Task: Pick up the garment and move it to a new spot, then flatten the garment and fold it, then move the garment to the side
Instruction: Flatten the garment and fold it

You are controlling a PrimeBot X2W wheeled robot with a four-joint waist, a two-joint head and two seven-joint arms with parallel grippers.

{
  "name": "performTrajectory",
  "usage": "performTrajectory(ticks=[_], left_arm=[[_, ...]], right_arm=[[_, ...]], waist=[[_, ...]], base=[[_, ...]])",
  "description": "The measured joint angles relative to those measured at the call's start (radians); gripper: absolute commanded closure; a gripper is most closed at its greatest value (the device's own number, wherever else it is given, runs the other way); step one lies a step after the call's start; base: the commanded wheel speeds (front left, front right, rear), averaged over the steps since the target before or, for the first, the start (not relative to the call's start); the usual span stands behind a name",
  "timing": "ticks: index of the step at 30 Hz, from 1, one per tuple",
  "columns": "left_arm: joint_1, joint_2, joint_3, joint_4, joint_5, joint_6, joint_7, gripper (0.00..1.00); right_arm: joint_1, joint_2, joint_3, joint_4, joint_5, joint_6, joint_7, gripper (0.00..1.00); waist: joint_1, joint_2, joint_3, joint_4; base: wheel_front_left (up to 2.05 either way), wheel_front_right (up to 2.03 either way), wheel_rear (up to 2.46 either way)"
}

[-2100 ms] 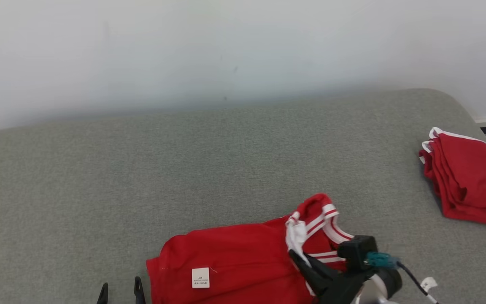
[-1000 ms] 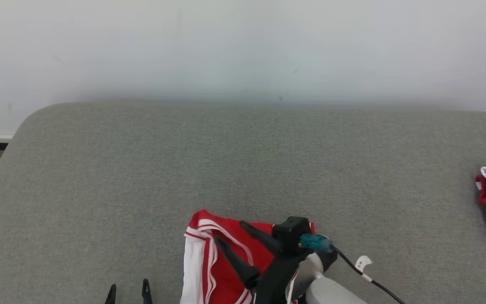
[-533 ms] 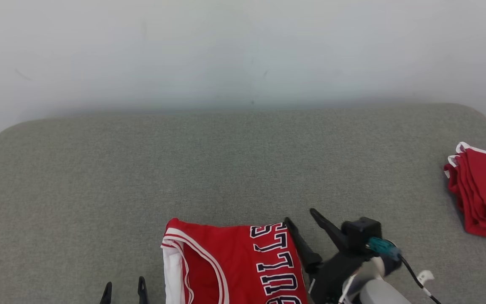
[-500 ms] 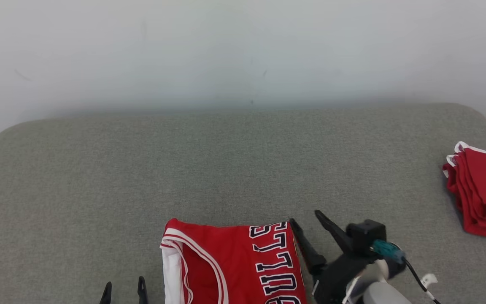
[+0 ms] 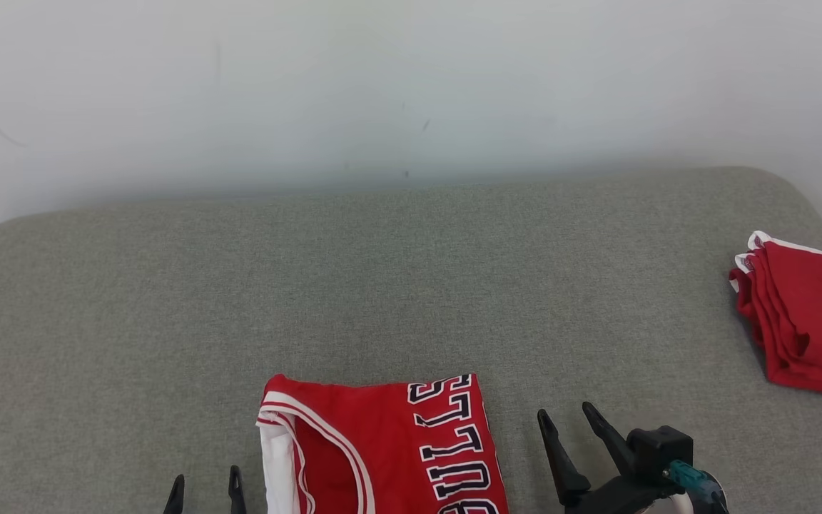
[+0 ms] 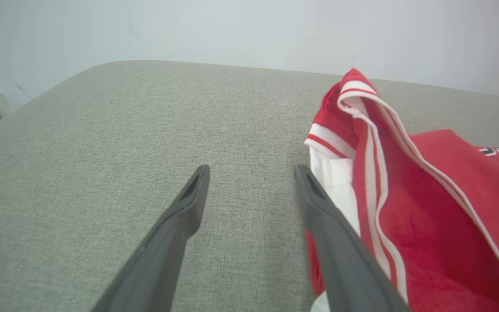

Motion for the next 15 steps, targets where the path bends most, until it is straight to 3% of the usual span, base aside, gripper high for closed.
performTrajectory(ticks=[15], left_arm=[[0.021, 0.0, 0.03, -0.017, 0.024, -0.004, 0.0, 0.0]], right_arm=[[0.065, 0.037, -0.145, -0.023, -0.122, 0.0, -0.03, 0.0]], waist=[[0.0, 0.0, -0.016, -0.029]], base=[[0.0, 0.0, 0.0]])
